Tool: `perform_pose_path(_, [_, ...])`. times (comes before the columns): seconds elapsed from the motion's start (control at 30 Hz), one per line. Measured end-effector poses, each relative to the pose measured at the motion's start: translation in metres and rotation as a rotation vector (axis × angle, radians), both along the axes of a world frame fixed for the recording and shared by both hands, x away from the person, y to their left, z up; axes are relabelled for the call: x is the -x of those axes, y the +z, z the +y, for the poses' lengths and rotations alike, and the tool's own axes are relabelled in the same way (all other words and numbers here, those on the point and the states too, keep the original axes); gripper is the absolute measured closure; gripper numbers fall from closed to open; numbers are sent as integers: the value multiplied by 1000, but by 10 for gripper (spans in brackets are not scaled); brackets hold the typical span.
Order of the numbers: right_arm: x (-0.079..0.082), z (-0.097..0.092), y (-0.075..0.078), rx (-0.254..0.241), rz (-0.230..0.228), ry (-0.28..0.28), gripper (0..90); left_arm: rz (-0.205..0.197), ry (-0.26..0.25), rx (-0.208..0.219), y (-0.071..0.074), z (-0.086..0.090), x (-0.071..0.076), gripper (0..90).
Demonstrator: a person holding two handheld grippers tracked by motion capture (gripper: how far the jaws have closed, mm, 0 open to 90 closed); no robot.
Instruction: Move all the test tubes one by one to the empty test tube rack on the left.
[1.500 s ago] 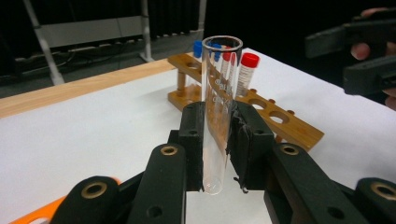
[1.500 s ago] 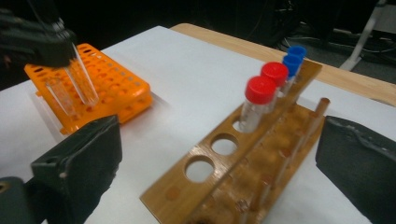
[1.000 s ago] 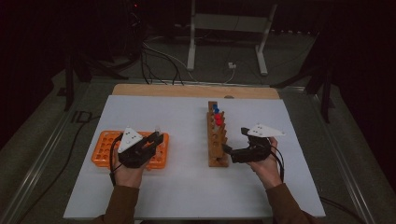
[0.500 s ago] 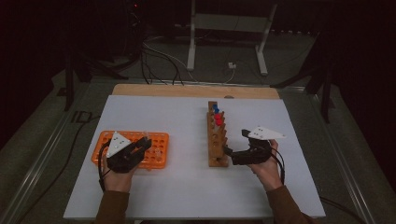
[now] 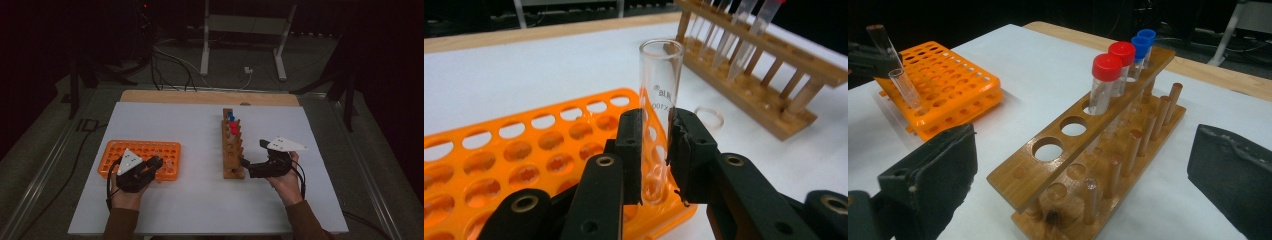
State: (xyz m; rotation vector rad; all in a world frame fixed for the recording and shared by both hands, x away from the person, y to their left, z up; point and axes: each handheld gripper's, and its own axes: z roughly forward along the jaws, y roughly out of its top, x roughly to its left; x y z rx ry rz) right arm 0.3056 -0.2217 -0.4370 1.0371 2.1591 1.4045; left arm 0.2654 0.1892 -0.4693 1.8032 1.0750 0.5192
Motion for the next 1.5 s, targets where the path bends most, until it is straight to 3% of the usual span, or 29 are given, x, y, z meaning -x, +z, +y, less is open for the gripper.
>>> perform_pose_path(0.37, [0,1,-1,1,-1,7,1,49,-35,-115,-13,-7,0,757])
perform_pose_path(0.57, [0,2,-2,2,3,9,1,57,-44,-129,-15,-9,-2,759])
perform_pose_path(0.97, [0,5,-3,5,4,18,1,77,-50,-155,-18,-11,-3,760])
perform_pose_path(1.27, [0,7,-2,6,0,21,1,80,-52,-146,-18,-11,-3,747])
perform_pose_path(1.4, [0,9,-1,14,-6,27,1,85,-55,-137,-18,-9,-3,634])
perform_pose_path(1.5, [-2,9,1,14,-8,24,1,78,-67,-99,-18,-4,-3,566])
